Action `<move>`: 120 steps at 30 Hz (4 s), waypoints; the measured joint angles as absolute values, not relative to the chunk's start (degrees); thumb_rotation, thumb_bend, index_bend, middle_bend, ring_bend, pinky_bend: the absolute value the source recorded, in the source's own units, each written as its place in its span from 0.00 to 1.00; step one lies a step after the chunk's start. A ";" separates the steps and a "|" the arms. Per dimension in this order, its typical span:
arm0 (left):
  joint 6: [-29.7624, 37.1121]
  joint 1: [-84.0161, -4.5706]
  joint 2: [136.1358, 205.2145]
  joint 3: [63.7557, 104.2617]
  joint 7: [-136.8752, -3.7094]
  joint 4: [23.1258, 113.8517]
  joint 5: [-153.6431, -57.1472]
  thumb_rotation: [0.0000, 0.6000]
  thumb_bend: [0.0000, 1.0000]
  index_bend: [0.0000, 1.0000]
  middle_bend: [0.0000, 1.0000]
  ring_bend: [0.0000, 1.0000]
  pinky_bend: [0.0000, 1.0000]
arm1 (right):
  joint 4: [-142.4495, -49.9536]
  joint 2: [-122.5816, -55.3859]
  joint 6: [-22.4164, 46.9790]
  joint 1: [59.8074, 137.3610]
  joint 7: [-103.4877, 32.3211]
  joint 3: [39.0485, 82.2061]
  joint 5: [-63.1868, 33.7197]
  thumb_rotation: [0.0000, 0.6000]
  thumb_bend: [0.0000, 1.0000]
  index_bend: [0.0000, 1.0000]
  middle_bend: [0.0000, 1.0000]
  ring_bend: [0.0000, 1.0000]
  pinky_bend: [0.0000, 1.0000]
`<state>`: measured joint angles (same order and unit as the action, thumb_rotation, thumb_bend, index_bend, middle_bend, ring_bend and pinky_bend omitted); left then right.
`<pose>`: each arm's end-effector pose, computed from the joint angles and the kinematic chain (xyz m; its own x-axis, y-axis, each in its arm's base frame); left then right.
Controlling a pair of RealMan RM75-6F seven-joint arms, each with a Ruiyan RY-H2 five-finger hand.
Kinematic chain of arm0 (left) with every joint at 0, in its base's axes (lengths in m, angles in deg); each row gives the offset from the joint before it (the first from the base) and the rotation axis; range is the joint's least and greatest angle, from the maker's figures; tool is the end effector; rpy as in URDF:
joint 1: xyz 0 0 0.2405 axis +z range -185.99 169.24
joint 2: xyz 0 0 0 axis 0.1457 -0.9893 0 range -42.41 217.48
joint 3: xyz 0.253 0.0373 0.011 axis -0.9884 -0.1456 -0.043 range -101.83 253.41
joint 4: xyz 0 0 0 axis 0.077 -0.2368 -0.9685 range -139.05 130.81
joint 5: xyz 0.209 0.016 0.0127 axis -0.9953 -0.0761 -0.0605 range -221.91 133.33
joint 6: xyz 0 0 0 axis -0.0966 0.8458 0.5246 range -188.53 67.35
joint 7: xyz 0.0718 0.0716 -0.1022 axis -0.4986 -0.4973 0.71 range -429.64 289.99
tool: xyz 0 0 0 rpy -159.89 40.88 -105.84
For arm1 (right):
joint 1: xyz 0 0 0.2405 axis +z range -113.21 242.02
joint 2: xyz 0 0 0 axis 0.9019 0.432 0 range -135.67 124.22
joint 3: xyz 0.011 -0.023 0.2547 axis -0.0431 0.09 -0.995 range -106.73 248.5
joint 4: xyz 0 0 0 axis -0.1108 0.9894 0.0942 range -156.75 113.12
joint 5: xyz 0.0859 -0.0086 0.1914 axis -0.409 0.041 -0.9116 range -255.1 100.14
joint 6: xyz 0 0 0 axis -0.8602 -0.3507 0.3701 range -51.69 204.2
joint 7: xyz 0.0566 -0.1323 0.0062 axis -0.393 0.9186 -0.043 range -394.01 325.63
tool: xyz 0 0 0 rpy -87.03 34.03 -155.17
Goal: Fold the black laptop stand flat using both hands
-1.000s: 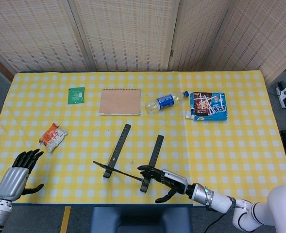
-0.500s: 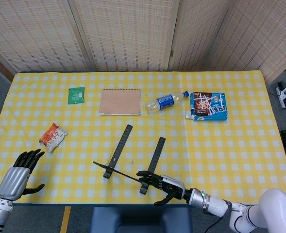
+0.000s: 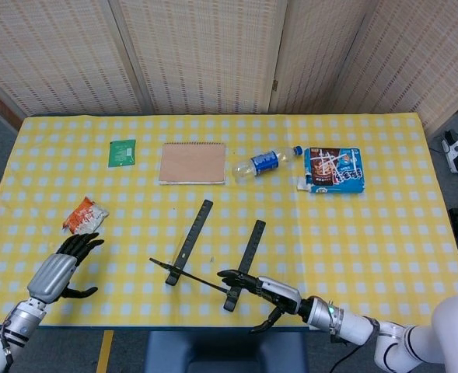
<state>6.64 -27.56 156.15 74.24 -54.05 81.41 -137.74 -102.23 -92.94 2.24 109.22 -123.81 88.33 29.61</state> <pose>-0.2878 0.2328 0.0880 0.2856 0.3375 0.8970 0.9417 -0.2728 -0.1971 -0.1566 -0.2267 -0.0277 -0.4307 -0.8952 0.1148 -0.5753 0.1743 -0.7991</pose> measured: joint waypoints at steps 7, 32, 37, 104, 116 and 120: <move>1.39 -33.63 161.71 74.95 -50.11 79.00 -139.53 1.00 0.22 0.25 0.14 0.08 0.00 | -110.20 -88.87 4.64 111.17 -117.16 86.10 28.46 0.97 0.15 0.00 0.00 0.00 0.00; -3.95 -40.49 175.18 75.87 -42.03 73.39 -134.90 1.00 0.39 0.45 0.23 0.14 0.00 | -110.98 -89.00 6.83 111.15 -116.64 85.29 27.26 0.97 0.15 0.00 0.00 0.00 0.00; -3.03 -40.55 176.60 75.97 -42.17 71.97 -134.36 1.00 0.39 0.47 0.25 0.15 0.00 | -110.60 -89.17 6.95 111.09 -117.03 85.26 27.19 0.96 0.15 0.00 0.00 0.00 0.00; 0.79 -36.35 182.37 77.83 -48.72 73.00 -126.64 1.00 0.41 0.52 0.34 0.18 0.00 | -106.70 -90.49 6.40 110.93 -121.70 86.48 28.20 0.97 0.15 0.00 0.00 0.00 0.00; -1.08 -36.52 178.46 77.27 -51.14 79.50 -125.91 1.00 0.41 0.15 0.18 0.02 0.00 | -106.88 -90.15 6.37 110.30 -117.56 86.64 28.05 0.97 0.15 0.00 0.00 0.00 0.00; -1.02 -36.38 176.87 77.01 -52.06 81.71 -126.04 1.00 0.41 0.07 0.13 0.00 0.00 | -107.28 -90.38 6.85 109.78 -113.90 86.08 27.13 0.98 0.15 0.00 0.00 0.00 0.00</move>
<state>-1.02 -36.38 176.87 77.01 -52.06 81.71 -126.04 -107.28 -90.38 6.85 109.78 -113.90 86.08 27.13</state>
